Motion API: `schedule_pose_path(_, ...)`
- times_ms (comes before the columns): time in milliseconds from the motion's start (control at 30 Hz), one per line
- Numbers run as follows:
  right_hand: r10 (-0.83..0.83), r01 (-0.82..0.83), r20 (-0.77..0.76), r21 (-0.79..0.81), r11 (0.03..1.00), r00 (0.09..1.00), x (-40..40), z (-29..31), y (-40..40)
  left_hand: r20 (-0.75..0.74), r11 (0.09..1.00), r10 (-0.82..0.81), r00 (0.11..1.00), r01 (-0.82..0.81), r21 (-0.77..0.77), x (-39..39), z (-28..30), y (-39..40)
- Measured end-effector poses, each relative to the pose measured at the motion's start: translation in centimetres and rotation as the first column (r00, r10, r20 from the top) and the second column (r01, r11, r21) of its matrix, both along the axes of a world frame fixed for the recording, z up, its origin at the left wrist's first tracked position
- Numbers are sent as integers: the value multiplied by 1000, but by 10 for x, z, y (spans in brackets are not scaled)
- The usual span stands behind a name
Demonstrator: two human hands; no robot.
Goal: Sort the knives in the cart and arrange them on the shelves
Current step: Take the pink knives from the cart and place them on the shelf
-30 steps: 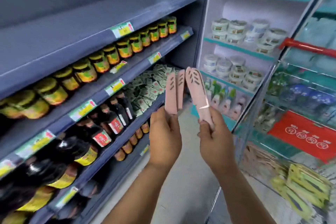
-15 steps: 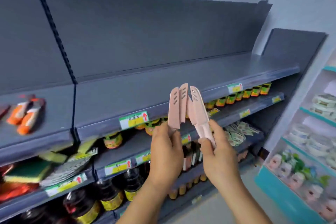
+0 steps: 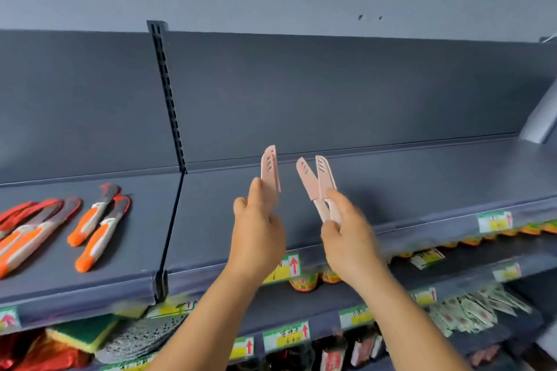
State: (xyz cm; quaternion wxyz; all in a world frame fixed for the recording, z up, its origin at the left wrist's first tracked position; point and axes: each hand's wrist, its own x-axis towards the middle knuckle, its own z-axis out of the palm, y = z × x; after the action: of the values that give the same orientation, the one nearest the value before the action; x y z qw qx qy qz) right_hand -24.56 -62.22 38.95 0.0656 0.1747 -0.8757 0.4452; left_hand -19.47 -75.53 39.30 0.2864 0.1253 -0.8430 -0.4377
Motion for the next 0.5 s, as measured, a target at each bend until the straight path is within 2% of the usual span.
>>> schedule_pose_path(133, 120, -122, 28, 126, 985, 992, -47, 1, -33, 20, 981, 25, 999, -20, -195, -34, -4, -26)
schedule_pose_path(267, 245, -259, 88, 225, 939, 965, -82, -3, -76, 206, 975, 158, 966, -119, -190, -58, -14, -56)
schedule_pose_path(400, 334, -352, 111, 287, 891, 936, -100, -12, -113, 398, 928, 345, 850, -245, -280, -72, -18, -74)
schedule_pose_path(500, 331, -364, 153, 363, 858, 931, -102, -21, -127, 500, 883, 431, 751, -236, -406, -73, -24, -85)
